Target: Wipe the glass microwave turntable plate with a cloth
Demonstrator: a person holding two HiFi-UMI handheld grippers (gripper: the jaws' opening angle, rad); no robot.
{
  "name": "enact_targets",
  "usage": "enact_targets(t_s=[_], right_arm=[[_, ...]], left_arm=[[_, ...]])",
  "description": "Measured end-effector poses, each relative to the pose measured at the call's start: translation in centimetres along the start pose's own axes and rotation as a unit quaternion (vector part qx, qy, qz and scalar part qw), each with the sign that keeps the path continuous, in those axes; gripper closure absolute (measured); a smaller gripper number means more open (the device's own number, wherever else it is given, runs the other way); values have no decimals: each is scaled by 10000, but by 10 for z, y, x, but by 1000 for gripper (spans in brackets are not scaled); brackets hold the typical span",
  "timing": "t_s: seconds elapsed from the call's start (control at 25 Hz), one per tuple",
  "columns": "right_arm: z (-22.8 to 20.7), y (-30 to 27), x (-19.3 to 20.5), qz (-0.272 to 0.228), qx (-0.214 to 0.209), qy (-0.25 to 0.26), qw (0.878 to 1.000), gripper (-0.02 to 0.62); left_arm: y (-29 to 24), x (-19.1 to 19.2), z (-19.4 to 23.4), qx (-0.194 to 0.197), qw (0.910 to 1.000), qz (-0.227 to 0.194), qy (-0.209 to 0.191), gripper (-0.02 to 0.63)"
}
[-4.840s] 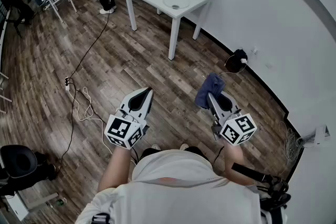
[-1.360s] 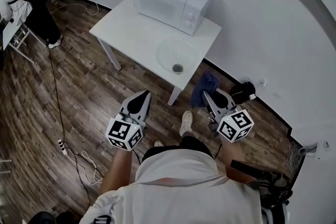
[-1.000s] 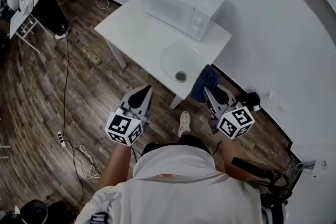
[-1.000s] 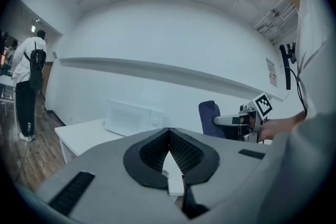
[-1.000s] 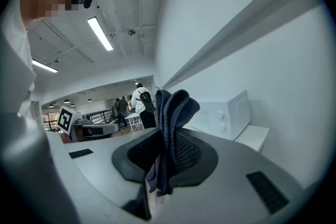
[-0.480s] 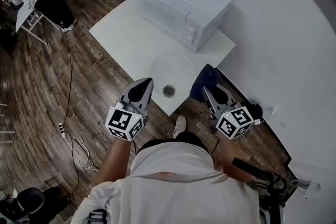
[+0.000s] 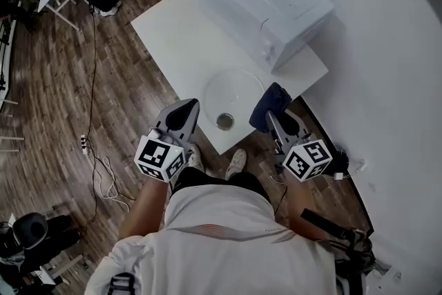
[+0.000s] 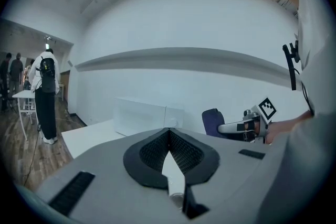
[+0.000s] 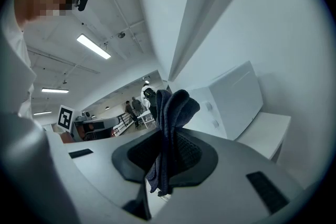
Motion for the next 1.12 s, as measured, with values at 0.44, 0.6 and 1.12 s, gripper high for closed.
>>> enact_targets(t_s=[0.44, 0.6, 1.12], right_arm=[[-6, -36, 26, 489, 62, -94, 9987, 534], [-19, -73, 49, 694, -6, -89, 9976, 534], [-41, -128, 129, 1128, 20, -367, 9929, 534]], left_arm=[[-24, 21, 39, 64, 9996, 73, 248, 595], [-31, 48, 57, -73, 9991, 212, 369, 595], [-33, 144, 110, -231, 9945, 644, 788, 595]])
Point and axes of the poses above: the fingertips, and each gripper's own axes: y backward along the fingers, z to its left, x out of its underside, the point moved 2 cm from there along y, backward along the fingers, and after that the axes turned 9 degrees about -z, right-handed, at the moved point
